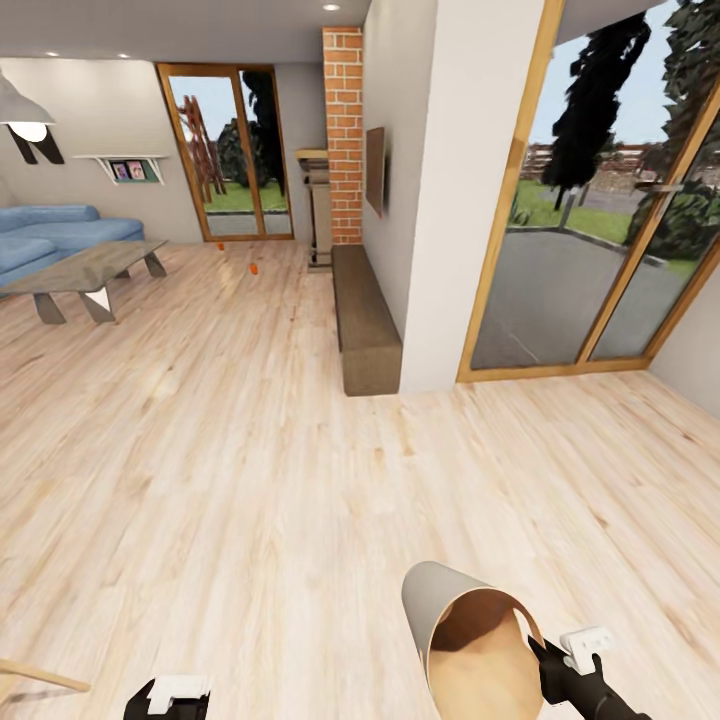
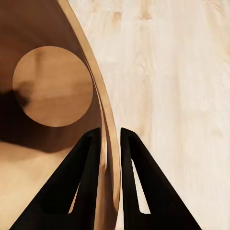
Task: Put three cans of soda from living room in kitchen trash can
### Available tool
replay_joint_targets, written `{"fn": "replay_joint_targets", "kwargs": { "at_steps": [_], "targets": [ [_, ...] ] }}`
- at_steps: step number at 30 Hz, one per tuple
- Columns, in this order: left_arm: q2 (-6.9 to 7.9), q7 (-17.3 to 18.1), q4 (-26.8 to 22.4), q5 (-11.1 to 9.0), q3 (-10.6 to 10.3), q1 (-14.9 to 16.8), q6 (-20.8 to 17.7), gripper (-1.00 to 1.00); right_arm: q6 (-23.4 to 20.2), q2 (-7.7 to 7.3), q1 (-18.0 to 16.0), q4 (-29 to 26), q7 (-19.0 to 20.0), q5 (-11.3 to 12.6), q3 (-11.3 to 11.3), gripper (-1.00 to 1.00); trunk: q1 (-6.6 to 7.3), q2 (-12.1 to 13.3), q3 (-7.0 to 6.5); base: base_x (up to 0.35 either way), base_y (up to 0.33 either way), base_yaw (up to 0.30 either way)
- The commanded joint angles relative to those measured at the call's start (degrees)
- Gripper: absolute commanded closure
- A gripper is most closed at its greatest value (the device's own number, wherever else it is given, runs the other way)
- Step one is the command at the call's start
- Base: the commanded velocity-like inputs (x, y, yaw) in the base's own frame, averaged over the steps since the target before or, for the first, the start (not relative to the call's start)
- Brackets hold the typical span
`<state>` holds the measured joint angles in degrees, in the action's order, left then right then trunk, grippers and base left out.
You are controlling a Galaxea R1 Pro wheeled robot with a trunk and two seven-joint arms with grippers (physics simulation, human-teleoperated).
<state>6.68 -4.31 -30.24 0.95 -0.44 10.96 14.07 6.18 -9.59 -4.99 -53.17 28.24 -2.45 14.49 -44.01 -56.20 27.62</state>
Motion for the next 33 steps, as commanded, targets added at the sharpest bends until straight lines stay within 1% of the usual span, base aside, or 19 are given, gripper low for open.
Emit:
{"fn": "replay_joint_targets", "kwargs": {
  "at_steps": [1,12,22,26,29,30,31,33],
  "targets": [
    [0.00,0.00,0.00,0.00,0.00,-0.01,0.00,-1.00,-0.03,0.01,-0.02,-0.09,0.32,0.52,0.01,1.00,0.00,0.00,0.00,0.233,0.096,0.004],
    [0.00,0.00,0.00,0.01,0.00,0.01,-0.01,-1.00,-0.03,0.01,-0.02,-0.09,0.32,0.52,-0.04,1.00,0.00,0.00,0.00,0.296,0.090,0.010],
    [0.00,0.00,0.00,0.01,-0.02,0.00,-0.01,-1.00,-0.03,0.04,-0.02,-0.09,0.32,0.49,-0.07,1.00,0.00,0.00,0.00,0.307,0.042,0.205],
    [0.00,0.00,0.00,0.01,-0.03,0.01,-0.01,-1.00,-0.03,0.47,-0.02,-0.09,0.32,0.43,-0.06,1.00,0.00,0.00,0.00,0.282,0.004,0.243],
    [0.00,0.00,0.00,0.01,-0.03,-0.01,-0.01,-1.00,-0.03,0.68,-0.02,-0.09,0.31,-0.52,-0.07,1.00,0.00,0.00,0.00,0.277,0.001,0.245],
    [0.00,0.00,0.00,0.01,-0.05,-0.01,-0.01,-1.00,-0.03,0.77,-0.02,-0.09,0.13,-1.34,-0.05,1.00,0.00,0.00,0.00,0.276,0.001,0.244],
    [0.00,0.00,0.31,0.01,-0.09,-0.01,-0.01,-1.00,0.00,0.98,-0.02,-0.09,-0.53,-2.19,-0.04,1.00,0.00,0.00,0.00,0.275,0.000,0.206],
    [0.00,0.00,1.65,-0.08,-0.14,0.00,-0.01,-1.00,0.02,1.22,-0.02,-0.09,-1.26,-2.72,-0.03,1.00,0.00,0.00,0.00,0.275,0.000,0.114]
  ]
}}
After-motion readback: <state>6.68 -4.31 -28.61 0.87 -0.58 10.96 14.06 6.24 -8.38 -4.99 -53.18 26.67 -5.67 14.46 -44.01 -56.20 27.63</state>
